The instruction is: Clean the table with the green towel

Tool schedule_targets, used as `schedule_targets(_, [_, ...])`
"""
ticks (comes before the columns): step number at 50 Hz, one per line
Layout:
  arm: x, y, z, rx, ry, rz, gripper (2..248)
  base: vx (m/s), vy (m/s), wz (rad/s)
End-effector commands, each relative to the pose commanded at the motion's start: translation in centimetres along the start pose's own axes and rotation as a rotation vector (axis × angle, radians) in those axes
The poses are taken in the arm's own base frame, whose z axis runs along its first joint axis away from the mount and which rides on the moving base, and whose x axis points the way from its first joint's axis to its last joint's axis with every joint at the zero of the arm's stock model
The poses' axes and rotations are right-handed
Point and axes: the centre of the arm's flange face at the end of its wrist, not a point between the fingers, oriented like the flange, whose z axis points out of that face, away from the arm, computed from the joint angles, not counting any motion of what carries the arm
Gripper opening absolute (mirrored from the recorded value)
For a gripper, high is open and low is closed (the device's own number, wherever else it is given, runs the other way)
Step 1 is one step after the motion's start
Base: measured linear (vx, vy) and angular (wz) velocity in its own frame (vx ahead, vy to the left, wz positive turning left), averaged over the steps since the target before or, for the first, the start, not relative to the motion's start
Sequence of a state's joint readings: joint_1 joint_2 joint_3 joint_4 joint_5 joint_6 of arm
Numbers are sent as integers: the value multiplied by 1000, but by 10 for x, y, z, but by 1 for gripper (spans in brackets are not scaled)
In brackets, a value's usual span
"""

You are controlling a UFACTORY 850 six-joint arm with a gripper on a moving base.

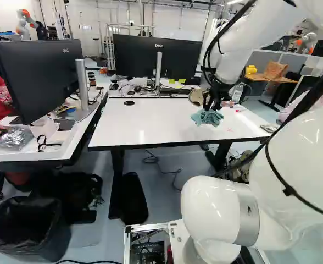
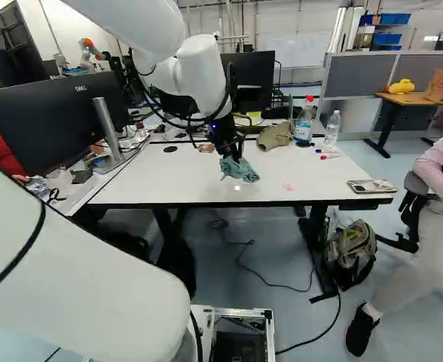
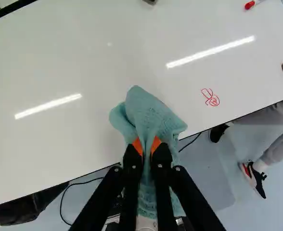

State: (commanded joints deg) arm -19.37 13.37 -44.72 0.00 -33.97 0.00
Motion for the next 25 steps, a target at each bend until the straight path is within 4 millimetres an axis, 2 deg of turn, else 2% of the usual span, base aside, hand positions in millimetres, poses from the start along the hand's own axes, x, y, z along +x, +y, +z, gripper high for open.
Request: schedule_targets(25, [18, 41, 7, -41, -7, 93, 38, 0, 0, 0])
